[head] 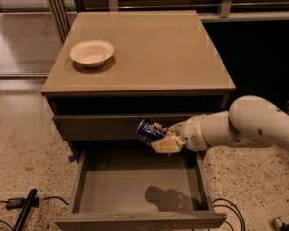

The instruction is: Place pepsi can into middle drawer

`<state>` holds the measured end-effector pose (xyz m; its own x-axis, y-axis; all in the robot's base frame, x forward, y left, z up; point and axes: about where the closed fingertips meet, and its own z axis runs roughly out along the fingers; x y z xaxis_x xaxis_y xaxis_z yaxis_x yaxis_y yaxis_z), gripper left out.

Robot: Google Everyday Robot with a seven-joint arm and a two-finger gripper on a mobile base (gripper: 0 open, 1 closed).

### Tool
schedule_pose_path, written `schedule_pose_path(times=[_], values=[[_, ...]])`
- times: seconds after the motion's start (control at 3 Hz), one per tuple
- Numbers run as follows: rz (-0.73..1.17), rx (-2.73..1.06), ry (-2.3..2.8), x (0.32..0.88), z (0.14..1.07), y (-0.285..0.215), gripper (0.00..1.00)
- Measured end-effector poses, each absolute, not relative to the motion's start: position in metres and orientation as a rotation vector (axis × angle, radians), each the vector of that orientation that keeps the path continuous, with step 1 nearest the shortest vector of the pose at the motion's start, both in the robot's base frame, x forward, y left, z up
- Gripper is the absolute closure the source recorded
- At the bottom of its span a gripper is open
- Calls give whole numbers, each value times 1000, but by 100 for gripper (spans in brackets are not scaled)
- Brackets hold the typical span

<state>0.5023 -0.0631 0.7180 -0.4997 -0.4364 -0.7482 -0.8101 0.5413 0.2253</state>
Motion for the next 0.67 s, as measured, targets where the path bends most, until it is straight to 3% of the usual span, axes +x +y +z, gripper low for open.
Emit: schedule_pose_path(times=[0.67], values=[[702,-1016,2157,504,644,-61,100]])
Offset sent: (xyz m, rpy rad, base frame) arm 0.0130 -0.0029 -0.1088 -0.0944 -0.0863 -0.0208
